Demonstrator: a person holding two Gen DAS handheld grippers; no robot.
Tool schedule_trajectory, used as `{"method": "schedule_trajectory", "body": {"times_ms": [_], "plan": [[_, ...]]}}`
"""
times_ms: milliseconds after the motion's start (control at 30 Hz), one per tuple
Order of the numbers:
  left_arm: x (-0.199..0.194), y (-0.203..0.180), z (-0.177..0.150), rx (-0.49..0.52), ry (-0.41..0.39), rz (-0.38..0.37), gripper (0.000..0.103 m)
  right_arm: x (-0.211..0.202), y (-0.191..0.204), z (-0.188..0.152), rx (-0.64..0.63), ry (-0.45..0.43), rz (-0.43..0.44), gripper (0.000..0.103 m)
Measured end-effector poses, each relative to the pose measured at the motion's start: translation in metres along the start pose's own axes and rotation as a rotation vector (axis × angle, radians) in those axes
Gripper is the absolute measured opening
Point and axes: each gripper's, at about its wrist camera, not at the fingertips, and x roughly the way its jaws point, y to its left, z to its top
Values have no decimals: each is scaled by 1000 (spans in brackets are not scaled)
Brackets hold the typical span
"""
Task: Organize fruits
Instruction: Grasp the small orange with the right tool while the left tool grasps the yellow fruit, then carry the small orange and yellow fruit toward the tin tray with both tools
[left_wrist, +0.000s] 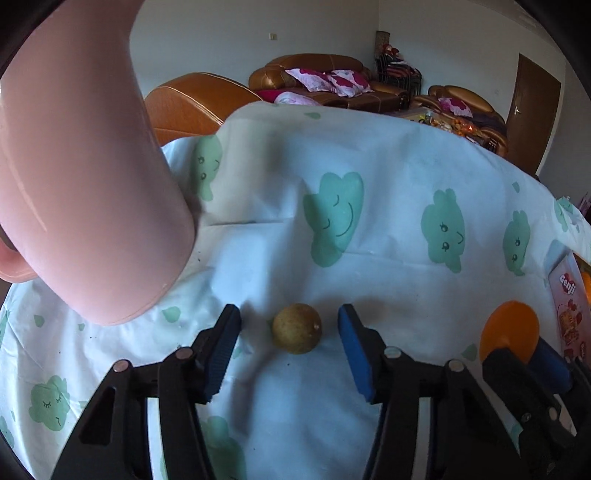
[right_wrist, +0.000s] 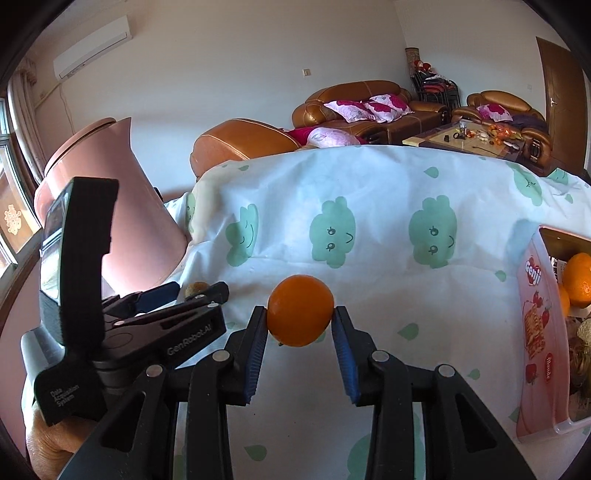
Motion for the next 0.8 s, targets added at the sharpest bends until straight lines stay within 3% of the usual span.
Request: {"method": "schedule_trajectory", "body": {"times_ms": [167,233,400,633,800], "plan": [[-3,4,5,-26,3,-40,56,1,0,0,-6,9,5,38],[-5,6,6,-42,-3,-31,44,0,0,-1,-5,4,2,38],[-17,24,0,-82,-51,-82,27,-6,4,-3,-20,-35,-24,38],[-47,31,-5,-100,-229,3,27,-24,20,-6,-106,-125,-64,38],[-54,39,-8,-128,-279,31,27,-35,31,-11,-165,-186,-98,38]]}}
